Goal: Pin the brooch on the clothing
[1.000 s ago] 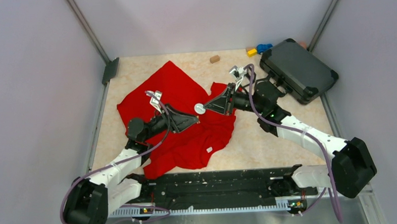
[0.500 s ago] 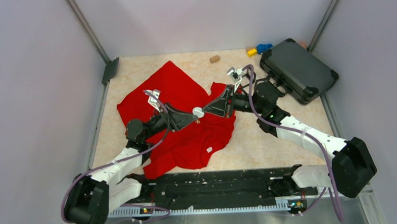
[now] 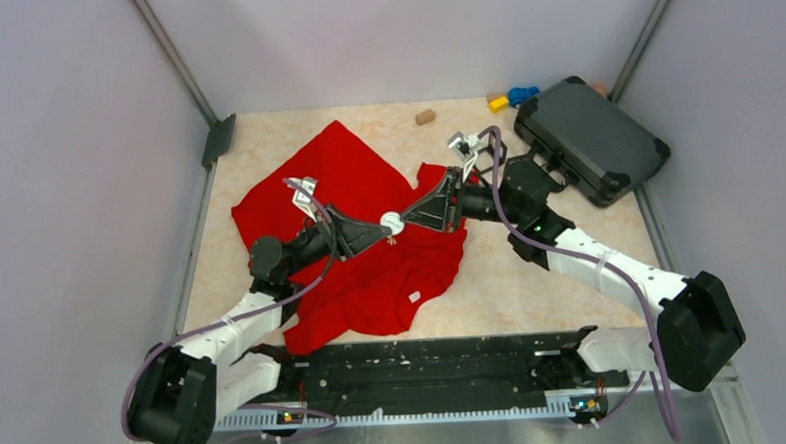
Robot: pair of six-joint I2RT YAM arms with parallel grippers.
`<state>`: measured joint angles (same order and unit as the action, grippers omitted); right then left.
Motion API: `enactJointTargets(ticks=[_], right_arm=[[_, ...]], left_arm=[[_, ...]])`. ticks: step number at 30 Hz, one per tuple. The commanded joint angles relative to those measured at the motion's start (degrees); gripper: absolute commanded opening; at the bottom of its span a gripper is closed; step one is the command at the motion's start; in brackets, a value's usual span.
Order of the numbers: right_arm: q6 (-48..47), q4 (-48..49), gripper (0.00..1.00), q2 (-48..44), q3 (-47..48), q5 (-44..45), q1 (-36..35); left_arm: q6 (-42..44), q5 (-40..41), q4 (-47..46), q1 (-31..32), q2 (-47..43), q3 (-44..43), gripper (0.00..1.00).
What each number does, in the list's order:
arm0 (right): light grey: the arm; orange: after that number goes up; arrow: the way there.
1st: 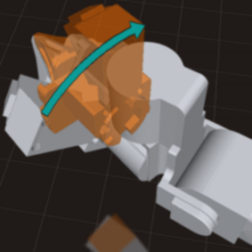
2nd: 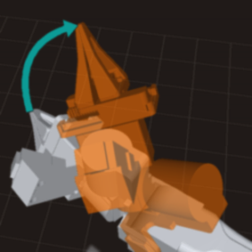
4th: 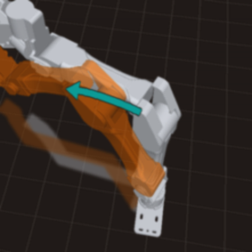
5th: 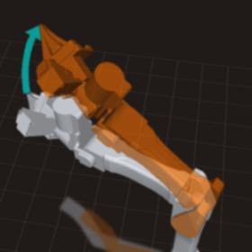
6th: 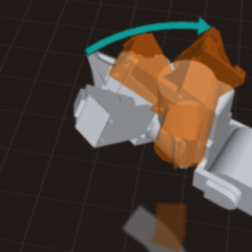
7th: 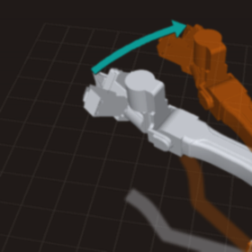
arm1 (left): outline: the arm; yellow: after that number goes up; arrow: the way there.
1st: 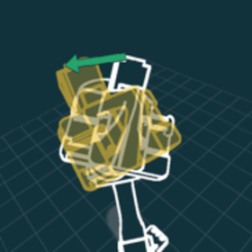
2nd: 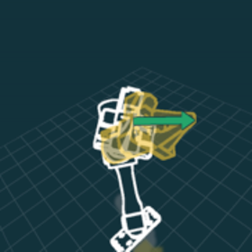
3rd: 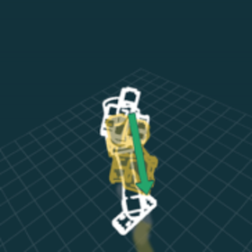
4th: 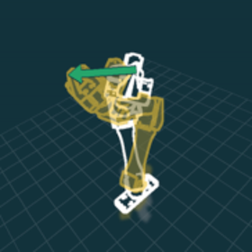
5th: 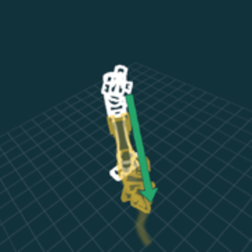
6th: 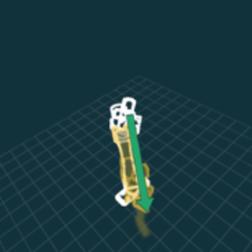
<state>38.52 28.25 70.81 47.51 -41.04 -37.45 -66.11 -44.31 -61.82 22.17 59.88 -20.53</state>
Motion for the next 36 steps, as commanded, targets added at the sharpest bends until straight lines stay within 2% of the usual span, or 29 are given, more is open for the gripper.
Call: enactJointTargets(ticks=[1,3,6,14,22,32,36], right_arm=[[-1.2,-0.6,0.19,0.8,4.0,-3.7,-0.9],[-0.9,-0.2,0.28,1.2,4.1,-4.5,-0.9],[-1.1,-0.9,0.36,1.7,4.5,-5.0,-1.1],[-1.3,-3.0,0.36,3.9,5.8,-4.4,-1.6],[-1.5,-4.2,0.26,4.6,6.5,-3.7,-1.7],[-4.8,-10.4,0.07,6.4,8.7,-1.2,-2.4],[-7.6,-15.1,0.05,7.7,10.5,1.5,-3.2]], left_arm=[[2.2,-0.7,-1.7,0.1,-0.9,-0.5,0.0],[2.9,-1.1,-0.8,0.1,-1.4,-0.7,0.0],[4.0,-1.4,1.2,0.1,-2.2,-1.0,0.0],[5.9,-1.8,4.5,0.2,-3.9,-1.3,0.0],[6.0,-2.1,4.6,0.2,-4.0,-1.4,0.0],[6.3,-2.8,5.8,0.2,-4.0,-2.5,0.0],[6.3,-2.8,5.9,0.2,-4.1,-2.7,0.0]])
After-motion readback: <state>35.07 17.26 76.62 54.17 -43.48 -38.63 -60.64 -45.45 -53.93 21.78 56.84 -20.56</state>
